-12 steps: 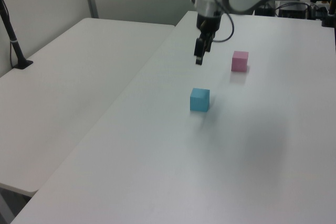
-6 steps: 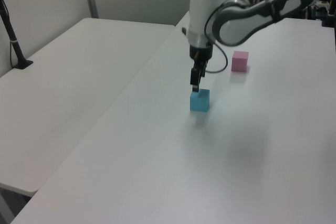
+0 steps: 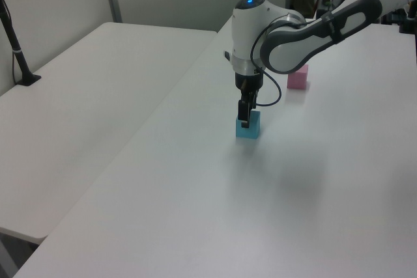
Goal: Put blue cube on pink cube
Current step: 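Close the gripper on the light-blue cube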
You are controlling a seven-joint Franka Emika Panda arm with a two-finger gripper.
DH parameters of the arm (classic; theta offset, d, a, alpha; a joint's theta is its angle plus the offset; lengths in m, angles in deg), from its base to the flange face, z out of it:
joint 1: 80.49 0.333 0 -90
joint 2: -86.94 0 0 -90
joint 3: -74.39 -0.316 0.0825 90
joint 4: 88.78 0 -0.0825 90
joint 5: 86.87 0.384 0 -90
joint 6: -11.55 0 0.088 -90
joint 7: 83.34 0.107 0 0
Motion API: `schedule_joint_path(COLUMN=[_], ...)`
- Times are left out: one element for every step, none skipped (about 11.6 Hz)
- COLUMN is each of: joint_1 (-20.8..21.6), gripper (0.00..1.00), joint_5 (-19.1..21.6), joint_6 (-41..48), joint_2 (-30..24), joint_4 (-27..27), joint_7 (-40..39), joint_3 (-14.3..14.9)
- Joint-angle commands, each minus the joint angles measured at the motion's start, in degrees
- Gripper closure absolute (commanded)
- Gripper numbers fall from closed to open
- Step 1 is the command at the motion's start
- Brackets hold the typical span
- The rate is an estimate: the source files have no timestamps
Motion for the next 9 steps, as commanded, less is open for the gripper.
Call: schedule_joint_path(joint_1=[0.8,0.9,0.9,0.9,0.9,0.9,0.7,0.2,-0.2], gripper=[0.27,0.46,0.58,0.64,0.69,0.7,0.7,0.7,0.7], joint_5=[-1.3,-1.3,-1.3,-1.2,-1.2,-1.0,-1.0,-0.7,-0.5], joint_6=[-2.1,-2.9,-2.9,-2.9,-2.9,-2.6,-2.2,-1.6,1.5], joint_2=[0.6,0.8,0.8,0.6,0.4,-0.1,-1.6,-4.1,-6.3], joint_4=[1.1,1.1,1.1,0.9,0.7,0.6,0.5,0.8,0.4], joint_7=[-0.8,-0.7,-0.7,-0.6,-0.6,-0.6,-0.7,-0.7,-0.8], joint_3=[0.8,0.7,0.7,0.7,0.7,0.7,0.7,0.7,0.7])
